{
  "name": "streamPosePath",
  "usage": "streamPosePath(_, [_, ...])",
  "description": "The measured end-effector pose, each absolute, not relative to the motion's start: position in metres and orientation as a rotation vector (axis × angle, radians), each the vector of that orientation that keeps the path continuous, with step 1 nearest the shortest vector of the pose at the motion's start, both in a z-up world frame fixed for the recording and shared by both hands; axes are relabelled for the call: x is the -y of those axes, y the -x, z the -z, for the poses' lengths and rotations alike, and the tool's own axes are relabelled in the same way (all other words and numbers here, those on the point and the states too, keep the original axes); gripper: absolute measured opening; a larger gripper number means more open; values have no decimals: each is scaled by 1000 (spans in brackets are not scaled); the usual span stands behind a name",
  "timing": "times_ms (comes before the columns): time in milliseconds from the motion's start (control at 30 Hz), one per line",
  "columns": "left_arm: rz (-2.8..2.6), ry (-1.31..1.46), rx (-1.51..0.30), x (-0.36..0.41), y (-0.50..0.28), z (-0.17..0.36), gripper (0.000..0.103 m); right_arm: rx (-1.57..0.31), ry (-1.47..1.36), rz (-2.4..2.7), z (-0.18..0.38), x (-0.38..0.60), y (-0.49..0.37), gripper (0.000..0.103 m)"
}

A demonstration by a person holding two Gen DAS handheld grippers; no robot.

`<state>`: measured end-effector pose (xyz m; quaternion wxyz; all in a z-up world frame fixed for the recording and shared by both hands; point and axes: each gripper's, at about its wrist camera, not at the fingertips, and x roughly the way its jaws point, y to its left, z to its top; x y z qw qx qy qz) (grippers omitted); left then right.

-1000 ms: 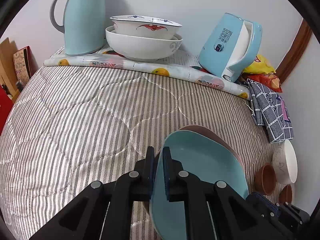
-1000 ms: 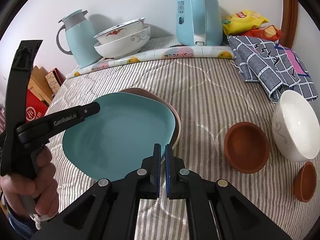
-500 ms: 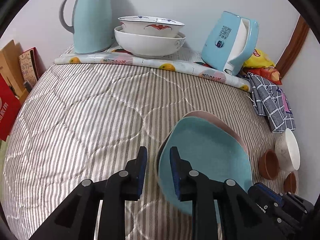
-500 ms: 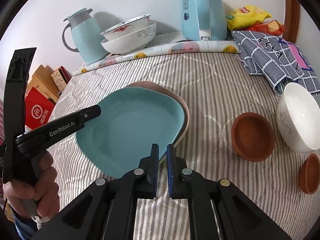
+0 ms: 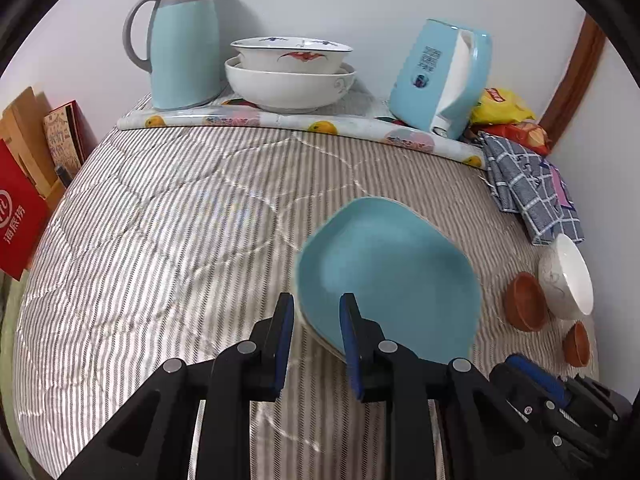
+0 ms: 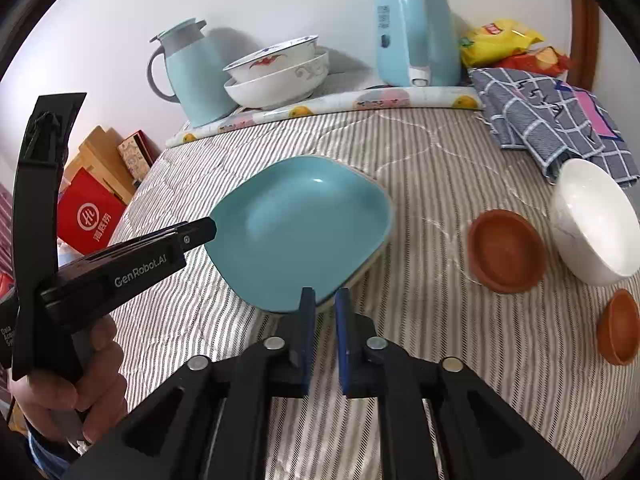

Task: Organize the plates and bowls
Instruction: 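Move the left gripper to a brown clay bowl while the right gripper reaches the smaller brown bowl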

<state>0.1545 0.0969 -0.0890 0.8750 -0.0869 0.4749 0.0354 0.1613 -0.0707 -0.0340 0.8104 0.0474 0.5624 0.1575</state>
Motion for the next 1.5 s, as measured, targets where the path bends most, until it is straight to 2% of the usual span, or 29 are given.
streamPosePath(100, [-61, 167, -983, -84, -151, 84, 23, -1179, -96, -303, 27, 85, -158, 22])
streamPosePath(333, [-15, 136, -965, -38, -145, 69, 23, -1099, -82, -181, 1, 143, -153, 50])
streamPosePath(467, [3, 115, -966, -5, -145, 65, 23, -1065, -51, -111, -12, 183, -149, 56])
streamPosePath(533, [10, 109, -966, 10, -146, 64, 23, -1064, -51, -86, -15, 204, -148, 58])
streamPosePath(567, [12, 102, -967, 16, -147, 64, 25, -1065, -53, -73, -16, 213, -148, 58])
streamPosePath(633, [13, 87, -965, 33, -149, 64, 37, -1069, -65, -45, -17, 237, -147, 58])
streamPosePath(833, [12, 78, -952, 65, -152, 67, 49, -1082, -119, 15, -8, 296, -140, 58])
streamPosePath(1033, [-5, 79, -976, 85, -160, 82, 50, -1104, -104, 37, 13, 329, -138, 61])
streamPosePath(1500, [-27, 99, -1059, 101, -193, 119, 49, -1179, -110, -21, 63, 347, -161, 61])
